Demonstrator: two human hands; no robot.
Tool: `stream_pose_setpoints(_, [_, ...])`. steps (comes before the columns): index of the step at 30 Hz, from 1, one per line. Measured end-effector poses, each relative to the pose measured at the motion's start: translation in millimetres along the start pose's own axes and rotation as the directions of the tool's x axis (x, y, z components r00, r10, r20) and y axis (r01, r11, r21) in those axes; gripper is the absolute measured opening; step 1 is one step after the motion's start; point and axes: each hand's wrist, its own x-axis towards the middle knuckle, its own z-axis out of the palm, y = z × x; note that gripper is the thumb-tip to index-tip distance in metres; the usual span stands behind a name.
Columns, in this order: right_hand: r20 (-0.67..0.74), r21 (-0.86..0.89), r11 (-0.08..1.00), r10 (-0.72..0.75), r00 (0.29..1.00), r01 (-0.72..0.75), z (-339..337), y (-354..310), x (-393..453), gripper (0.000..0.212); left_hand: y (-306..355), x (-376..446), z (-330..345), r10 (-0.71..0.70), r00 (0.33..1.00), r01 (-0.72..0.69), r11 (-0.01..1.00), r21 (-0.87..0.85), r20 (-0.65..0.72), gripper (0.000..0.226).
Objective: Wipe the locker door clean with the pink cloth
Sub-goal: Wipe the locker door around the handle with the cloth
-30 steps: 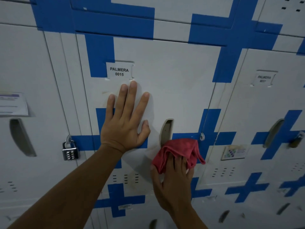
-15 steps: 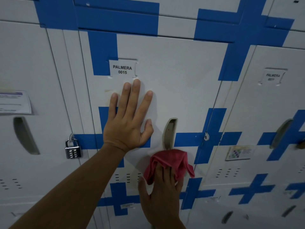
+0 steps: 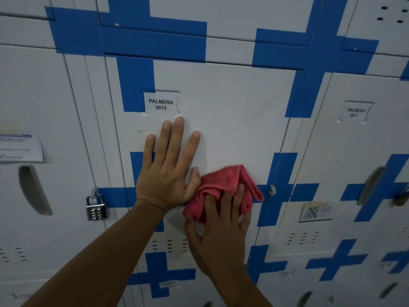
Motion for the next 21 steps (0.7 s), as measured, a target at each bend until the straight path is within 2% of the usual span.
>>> stream_pose_setpoints(1, [0.069, -0.066, 0.973, 0.227, 0.971, -0.223, 2.9, 1.5, -2.2, 0.078, 0.4, 0.0, -0.4, -0.001, 1.000, 0.001, 1.000, 0.001, -0.002, 0.073])
stream_pose_setpoints(2, [0.081, -0.088, 0.927, 0.372, 0.925, -0.365, 7.9, 5.7, -8.0, 0.080, 0.8, 0.0, -0.4, 0.000, 1.000, 0.000, 1.000, 0.002, -0.005, 0.073])
stream_pose_setpoints(3, [0.072, -0.063, 0.962, 0.269, 0.960, -0.265, 16.7, 13.2, -21.1, 0.076, 0.8, -0.1, -0.5, 0.002, 1.000, -0.002, 1.000, 0.002, -0.006, 0.073])
stream_pose_setpoints(4, [0.046, -0.016, 0.999, 0.029, 0.999, -0.029, 29.0, 27.3, -40.4, 0.070, 0.8, -0.2, -0.4, 0.003, 1.000, -0.003, 1.000, 0.002, -0.007, 0.073])
stream_pose_setpoints(5, [0.058, 0.031, 0.993, -0.120, 0.991, 0.118, 31.8, 37.8, -57.9, 0.066, 0.8, -0.4, -0.2, 0.004, 1.000, -0.004, 1.000, 0.001, -0.008, 0.073])
stream_pose_setpoints(6, [0.098, 0.038, 0.985, -0.169, 0.981, 0.166, 32.1, 46.8, -67.8, 0.063, 1.0, -0.3, -0.2, 0.002, 1.000, -0.002, 1.000, -0.001, -0.010, 0.073])
stream_pose_setpoints(8, [0.155, 0.009, 0.990, -0.138, 0.978, 0.138, 34.5, 54.0, -72.3, 0.060, 1.7, -0.2, 0.0, 0.000, 1.000, -0.001, 1.000, -0.003, -0.014, 0.073])
stream_pose_setpoints(11, [0.101, 0.039, 0.991, -0.133, 0.986, 0.130, 29.3, 42.4, -59.3, 0.060, 1.1, -0.2, 0.4, 0.003, 1.000, -0.003, 1.000, -0.001, -0.006, 0.073])
stream_pose_setpoints(15, [-0.038, 0.079, 0.978, -0.189, 0.981, 0.192, 16.7, 25.1, -33.9, 0.063, 1.4, 0.0, -0.1, -0.002, 1.000, 0.002, 1.000, -0.001, -0.003, 0.074])
stream_pose_setpoints(21, [-0.011, 0.052, 0.987, -0.149, 0.989, 0.149, 17.7, 29.2, -20.8, 0.070, 0.7, -0.4, -0.4, -0.003, 1.000, 0.003, 1.000, -0.005, 0.000, 0.074])
